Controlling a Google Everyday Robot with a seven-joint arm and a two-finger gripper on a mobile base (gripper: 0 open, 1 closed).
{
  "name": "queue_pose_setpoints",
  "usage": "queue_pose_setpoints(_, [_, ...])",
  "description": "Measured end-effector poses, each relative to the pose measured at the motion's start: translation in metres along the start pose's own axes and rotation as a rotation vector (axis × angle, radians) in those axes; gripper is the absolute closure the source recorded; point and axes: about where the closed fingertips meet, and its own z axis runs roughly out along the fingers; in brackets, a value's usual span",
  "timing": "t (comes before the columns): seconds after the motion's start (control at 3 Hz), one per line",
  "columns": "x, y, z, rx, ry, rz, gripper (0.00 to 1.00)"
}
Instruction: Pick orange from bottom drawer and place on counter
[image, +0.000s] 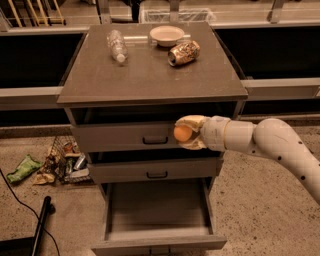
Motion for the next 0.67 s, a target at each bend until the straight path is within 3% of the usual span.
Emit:
queue_pose_setpoints(0.33, [0.001,-0.033,-0.004,0.071,0.003,0.031,1.00])
queue_pose_setpoints(0.67, [0.003,-0.081,-0.020,0.144,0.035,0.058,1.00])
